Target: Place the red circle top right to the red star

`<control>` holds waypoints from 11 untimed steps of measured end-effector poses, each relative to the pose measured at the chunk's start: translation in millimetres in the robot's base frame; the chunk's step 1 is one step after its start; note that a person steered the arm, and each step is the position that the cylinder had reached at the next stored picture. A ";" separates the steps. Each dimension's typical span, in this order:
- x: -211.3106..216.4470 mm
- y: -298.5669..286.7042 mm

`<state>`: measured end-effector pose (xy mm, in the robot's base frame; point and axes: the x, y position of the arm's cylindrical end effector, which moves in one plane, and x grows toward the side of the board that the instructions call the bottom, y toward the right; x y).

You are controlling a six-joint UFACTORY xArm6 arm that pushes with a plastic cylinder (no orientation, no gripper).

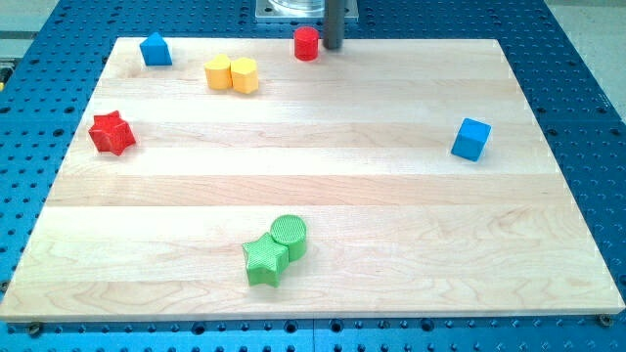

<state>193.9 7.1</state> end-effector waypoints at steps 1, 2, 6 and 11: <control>12.2 -83.8; 13.1 -148.7; 55.8 -158.7; 103.7 -231.1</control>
